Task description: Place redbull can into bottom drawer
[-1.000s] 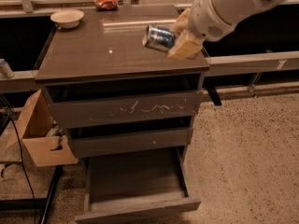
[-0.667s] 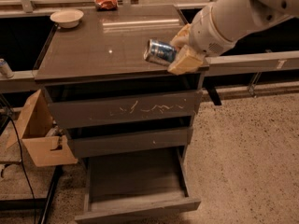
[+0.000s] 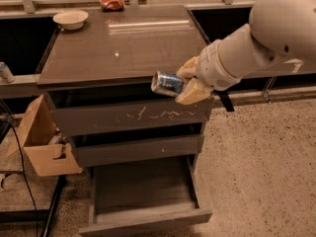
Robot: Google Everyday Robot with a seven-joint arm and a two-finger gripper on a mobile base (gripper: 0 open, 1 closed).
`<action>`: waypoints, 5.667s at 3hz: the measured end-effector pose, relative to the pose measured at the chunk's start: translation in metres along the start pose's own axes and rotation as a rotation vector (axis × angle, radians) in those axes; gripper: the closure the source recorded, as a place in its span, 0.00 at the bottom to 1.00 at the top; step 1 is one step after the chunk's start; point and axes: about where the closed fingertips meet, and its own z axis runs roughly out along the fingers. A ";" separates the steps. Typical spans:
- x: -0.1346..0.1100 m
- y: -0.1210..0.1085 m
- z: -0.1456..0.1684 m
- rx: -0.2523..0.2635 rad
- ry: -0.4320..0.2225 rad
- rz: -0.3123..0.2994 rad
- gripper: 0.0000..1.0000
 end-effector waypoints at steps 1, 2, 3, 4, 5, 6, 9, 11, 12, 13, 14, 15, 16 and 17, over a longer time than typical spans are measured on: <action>0.017 0.022 0.032 -0.057 -0.017 -0.011 1.00; 0.017 0.022 0.033 -0.057 -0.016 -0.013 1.00; 0.039 0.032 0.064 -0.083 -0.034 -0.035 1.00; 0.063 0.042 0.096 -0.108 -0.038 -0.040 1.00; 0.089 0.057 0.135 -0.153 0.012 -0.060 1.00; 0.113 0.072 0.174 -0.208 0.092 -0.102 1.00; 0.154 0.101 0.242 -0.304 0.180 -0.154 1.00; 0.199 0.124 0.299 -0.318 0.115 -0.130 1.00; 0.243 0.155 0.355 -0.342 0.010 -0.109 1.00; 0.243 0.155 0.355 -0.342 0.010 -0.109 1.00; 0.251 0.166 0.369 -0.362 0.009 -0.110 1.00; 0.264 0.179 0.396 -0.390 0.018 -0.124 1.00; 0.277 0.190 0.419 -0.409 0.024 -0.129 1.00; 0.292 0.201 0.443 -0.413 0.014 -0.128 1.00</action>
Offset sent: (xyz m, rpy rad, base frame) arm -0.0035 0.0028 -0.0344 0.0055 0.0338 0.0335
